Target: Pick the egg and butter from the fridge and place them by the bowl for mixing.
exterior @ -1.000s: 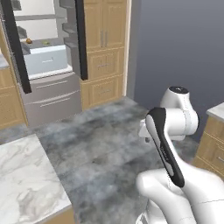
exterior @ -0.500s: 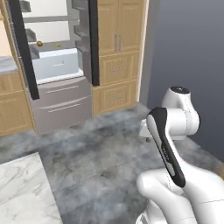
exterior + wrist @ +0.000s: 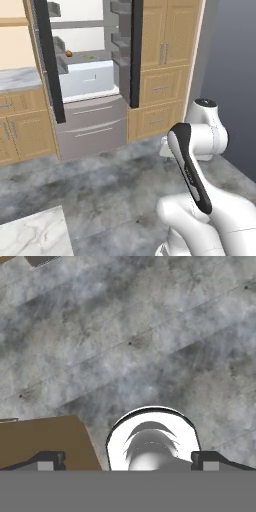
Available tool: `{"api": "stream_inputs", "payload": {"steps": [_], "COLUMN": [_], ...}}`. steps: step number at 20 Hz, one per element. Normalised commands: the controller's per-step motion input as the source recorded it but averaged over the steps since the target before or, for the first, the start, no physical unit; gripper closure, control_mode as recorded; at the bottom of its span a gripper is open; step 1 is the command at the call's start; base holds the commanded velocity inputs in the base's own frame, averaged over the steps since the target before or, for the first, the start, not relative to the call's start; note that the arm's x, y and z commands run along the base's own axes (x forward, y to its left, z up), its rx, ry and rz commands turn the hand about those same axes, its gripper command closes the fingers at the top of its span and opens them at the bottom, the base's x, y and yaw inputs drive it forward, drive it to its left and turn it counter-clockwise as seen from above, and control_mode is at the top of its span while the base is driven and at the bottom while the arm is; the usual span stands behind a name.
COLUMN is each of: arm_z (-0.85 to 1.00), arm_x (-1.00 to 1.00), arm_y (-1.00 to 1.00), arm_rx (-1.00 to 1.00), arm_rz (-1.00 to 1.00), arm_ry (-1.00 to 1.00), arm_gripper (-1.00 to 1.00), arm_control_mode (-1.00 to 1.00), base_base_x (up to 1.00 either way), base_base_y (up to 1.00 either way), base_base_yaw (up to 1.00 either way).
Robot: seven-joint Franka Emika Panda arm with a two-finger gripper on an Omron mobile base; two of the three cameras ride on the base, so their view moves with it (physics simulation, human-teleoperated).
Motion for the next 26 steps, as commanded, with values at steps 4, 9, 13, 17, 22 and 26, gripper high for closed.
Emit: {"api": "stream_inputs", "payload": {"steps": [4, 9, 13, 17, 22, 26], "arm_z": [0.00, 0.00, 0.00, 0.00, 0.00, 0.00], "arm_x": [0.00, 0.00, 0.00, 0.00, 0.00, 0.00], "arm_y": [0.00, 0.00, 0.00, 0.00, 0.00, 0.00], "arm_rx": [0.00, 0.00, 0.00, 0.00, 0.00, 0.00], "arm_rz": [0.00, 0.00, 0.00, 0.00, 0.00, 0.00], "arm_ry": [0.00, 0.00, 0.00, 0.00, 0.00, 0.00], "arm_gripper": [-1.00, -1.00, -1.00, -1.00, -1.00, -1.00], "arm_control_mode": [1.00, 1.00, 1.00, 1.00, 1.00, 1.00], "base_base_x": [0.85, 0.86, 0.87, 0.84, 0.73, 0.59], "base_base_y": [-0.05, -0.07, -0.15, -0.22, -0.32, -0.27], "base_base_yaw": [0.23, 0.19, 0.07, 0.02, 0.01, 0.15]}}
